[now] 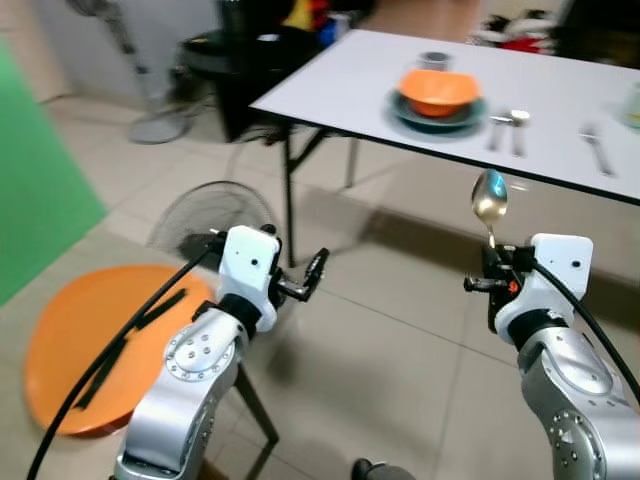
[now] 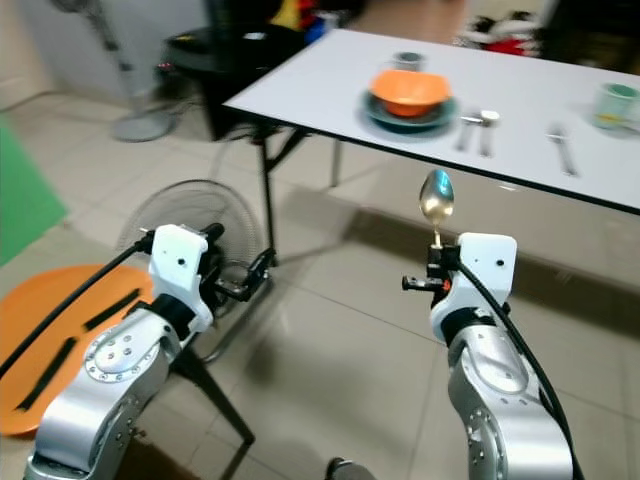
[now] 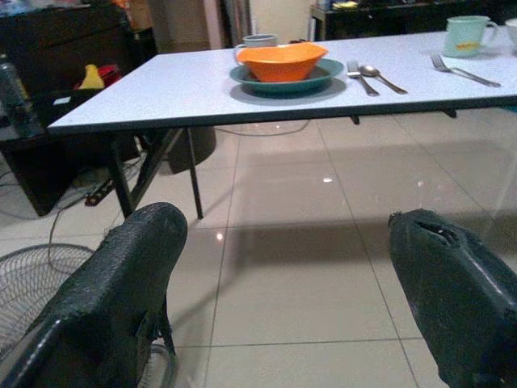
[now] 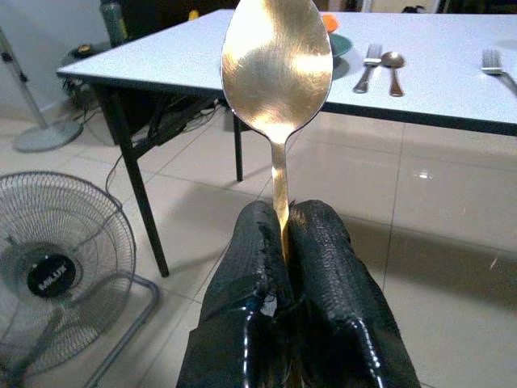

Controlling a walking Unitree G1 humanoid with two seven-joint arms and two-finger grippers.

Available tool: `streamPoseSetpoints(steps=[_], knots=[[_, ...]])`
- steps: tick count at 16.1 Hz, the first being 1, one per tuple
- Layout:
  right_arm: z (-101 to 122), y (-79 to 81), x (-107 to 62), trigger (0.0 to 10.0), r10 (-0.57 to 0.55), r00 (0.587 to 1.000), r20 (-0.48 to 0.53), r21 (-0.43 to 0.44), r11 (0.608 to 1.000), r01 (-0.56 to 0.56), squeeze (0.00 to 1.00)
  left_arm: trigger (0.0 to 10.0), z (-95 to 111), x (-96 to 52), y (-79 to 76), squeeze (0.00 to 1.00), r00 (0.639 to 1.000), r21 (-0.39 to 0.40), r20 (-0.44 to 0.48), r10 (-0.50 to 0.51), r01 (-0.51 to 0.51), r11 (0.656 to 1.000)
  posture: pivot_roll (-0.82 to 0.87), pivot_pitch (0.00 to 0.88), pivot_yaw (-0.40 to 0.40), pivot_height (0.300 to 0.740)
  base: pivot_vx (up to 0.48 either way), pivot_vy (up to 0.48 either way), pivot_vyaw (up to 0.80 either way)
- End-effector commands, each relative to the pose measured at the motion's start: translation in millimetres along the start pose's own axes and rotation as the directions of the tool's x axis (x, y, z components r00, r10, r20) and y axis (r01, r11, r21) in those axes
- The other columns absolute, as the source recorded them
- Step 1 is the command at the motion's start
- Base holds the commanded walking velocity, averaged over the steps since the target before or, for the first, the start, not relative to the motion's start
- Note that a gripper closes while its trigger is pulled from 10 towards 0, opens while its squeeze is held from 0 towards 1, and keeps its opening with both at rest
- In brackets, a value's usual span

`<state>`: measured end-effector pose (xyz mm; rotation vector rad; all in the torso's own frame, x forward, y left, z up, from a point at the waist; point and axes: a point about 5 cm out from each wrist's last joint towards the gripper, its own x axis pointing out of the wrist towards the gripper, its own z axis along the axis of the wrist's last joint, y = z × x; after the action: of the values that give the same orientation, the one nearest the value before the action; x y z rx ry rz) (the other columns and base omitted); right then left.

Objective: Setting the table

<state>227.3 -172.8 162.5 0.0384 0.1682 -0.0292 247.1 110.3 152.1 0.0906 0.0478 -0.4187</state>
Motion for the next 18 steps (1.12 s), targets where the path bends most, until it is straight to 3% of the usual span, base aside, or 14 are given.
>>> streamPoseSetpoints(steps=[1, 13, 18], knots=[[1.0, 4.2, -2.3, 10.0, 0.011, 1.000, -0.002, -0.006, 1.000, -0.011, 0.00, 10.0, -1.9, -0.4, 4.1, 0.00, 1.000, 0.019, -0.004, 0.009, -0.009, 1.000, 0.04, 0.000, 0.059, 0.740, 0.000, 0.000, -0.80], [4.2, 2.0, -4.8, 10.0, -0.002, 1.000, -0.001, -0.020, 1.000, 0.001, 0.00, 10.0, 2.0, 1.6, 4.1, 0.00, 0.999, -0.009, 0.039, -0.023, 0.024, 1.000, 0.02, 0.000, 0.072, 0.740, 0.000, 0.000, -0.80], [5.0, 4.8, -3.5, 10.0, 0.030, 1.000, -0.002, -0.036, 0.999, -0.030, 0.00, 10.0, 2.3, 3.6, 5.8, 0.00, 0.999, -0.011, 0.043, -0.021, 0.022, 1.000, 0.02, 0.000, 0.073, 0.740, 0.294, 0.000, -0.42]])
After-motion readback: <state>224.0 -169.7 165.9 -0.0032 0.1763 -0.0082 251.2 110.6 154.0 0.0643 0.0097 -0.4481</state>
